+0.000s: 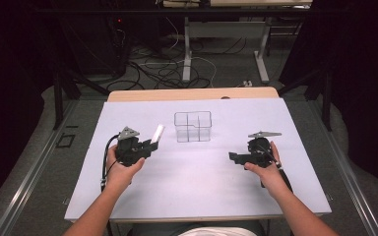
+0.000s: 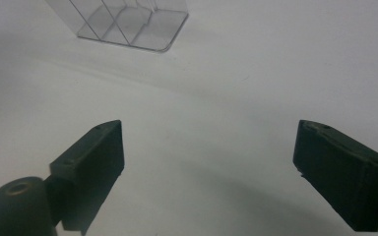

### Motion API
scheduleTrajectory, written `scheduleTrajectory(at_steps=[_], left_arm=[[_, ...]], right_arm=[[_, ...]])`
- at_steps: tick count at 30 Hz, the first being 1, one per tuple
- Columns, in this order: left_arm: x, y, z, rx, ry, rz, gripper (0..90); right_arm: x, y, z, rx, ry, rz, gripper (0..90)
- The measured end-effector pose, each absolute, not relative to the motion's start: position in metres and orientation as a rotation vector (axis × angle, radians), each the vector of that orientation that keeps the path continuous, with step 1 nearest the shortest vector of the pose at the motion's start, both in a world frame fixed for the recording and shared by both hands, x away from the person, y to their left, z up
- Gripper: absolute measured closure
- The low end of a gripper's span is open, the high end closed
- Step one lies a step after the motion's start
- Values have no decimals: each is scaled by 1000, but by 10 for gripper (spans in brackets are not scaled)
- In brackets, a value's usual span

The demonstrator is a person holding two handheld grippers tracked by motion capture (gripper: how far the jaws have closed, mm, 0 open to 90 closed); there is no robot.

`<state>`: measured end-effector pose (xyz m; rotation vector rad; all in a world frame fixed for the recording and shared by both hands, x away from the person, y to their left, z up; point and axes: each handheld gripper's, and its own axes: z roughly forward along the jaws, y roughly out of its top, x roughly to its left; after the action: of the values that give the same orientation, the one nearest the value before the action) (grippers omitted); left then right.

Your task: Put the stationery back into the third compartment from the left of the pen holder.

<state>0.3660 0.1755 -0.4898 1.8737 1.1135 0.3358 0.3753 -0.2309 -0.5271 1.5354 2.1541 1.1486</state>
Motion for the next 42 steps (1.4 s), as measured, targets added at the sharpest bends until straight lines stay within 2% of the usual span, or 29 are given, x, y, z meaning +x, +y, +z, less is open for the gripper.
scheduleTrajectory(at_steps=[6,17,20,22,30,42], left_arm=[[361,162,-491,1841,1102,317,708],[356,136,-494,1801,1116,350,707],[353,134,-495,1768,1121,359,707],[352,135,-495,1770,1118,361,707],[351,138,-503,1760,1142,336,707],[352,133,-514,1775,1161,283,707]], right_arm=[[374,-224,-525,1575,2132,1203,34],[378,-210,-516,1663,2115,1245,23],[379,-202,-514,1694,2113,1286,69],[380,-196,-512,1698,2122,1288,167],[384,-166,-507,1685,2161,1353,189],[390,-137,-505,1705,2180,1426,291]])
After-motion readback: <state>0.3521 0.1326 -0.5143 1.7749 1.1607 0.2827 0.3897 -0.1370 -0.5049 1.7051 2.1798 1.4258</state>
